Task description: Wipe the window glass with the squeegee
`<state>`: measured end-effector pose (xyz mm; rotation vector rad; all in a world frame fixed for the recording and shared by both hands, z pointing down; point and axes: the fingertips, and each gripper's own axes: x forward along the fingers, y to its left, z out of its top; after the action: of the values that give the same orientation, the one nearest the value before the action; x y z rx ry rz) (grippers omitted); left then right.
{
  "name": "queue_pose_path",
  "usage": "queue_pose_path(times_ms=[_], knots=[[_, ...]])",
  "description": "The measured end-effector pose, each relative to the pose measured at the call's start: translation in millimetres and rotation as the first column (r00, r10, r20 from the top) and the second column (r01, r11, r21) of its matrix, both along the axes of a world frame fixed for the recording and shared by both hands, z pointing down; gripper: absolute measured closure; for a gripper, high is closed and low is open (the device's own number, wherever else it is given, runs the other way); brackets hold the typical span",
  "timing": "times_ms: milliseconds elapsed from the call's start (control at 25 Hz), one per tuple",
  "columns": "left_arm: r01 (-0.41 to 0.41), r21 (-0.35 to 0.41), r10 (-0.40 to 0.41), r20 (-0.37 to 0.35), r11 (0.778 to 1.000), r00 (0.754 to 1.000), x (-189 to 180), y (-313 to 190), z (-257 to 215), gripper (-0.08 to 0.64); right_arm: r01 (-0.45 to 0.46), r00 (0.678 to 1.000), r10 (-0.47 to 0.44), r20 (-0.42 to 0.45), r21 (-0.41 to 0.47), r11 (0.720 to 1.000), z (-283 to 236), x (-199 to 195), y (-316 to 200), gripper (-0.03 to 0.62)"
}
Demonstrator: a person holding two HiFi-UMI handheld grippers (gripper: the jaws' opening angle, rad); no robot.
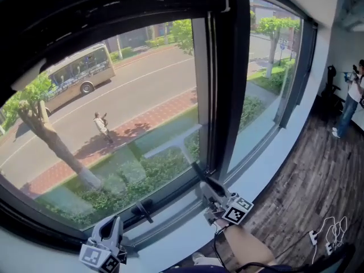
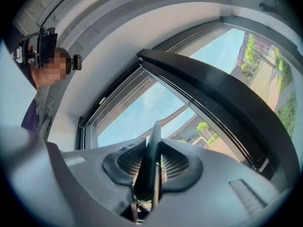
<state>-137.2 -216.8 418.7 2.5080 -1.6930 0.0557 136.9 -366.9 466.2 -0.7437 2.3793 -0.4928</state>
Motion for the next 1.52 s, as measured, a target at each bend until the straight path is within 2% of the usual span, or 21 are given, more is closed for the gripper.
queue_pose_path(times_ms=[360,960,1200,1520], knots=[[0.043,-0.028,-0.043,0.020,0.999,0.999,-14.4,4.0,8.8,0.555,0.019,1.000,-0.019,-0.004,-0.046,0.999,31.8,-11.0,-1.1,0.488],[0.032,-0.067,-0.028,0.060,0.997,0.998,-5.5,15.4,3.0,0.555,0.035,0.999,-0.038,-0.017,-0.140,0.990,77.8,-9.0,24.6,0.489],[0.019,-0.091,-0.011,0.079,0.996,0.997,0.3,5.9,5.1,0.555,0.045,0.997,-0.053,-0.047,-0.156,0.987,97.2,-13.0,21.2,0.488],[0.034,-0.114,-0.022,0.112,0.993,0.993,5.2,2.3,3.2,0.555,0.058,0.997,-0.068,-0.043,-0.197,0.979,128.6,-15.2,26.1,0.489]])
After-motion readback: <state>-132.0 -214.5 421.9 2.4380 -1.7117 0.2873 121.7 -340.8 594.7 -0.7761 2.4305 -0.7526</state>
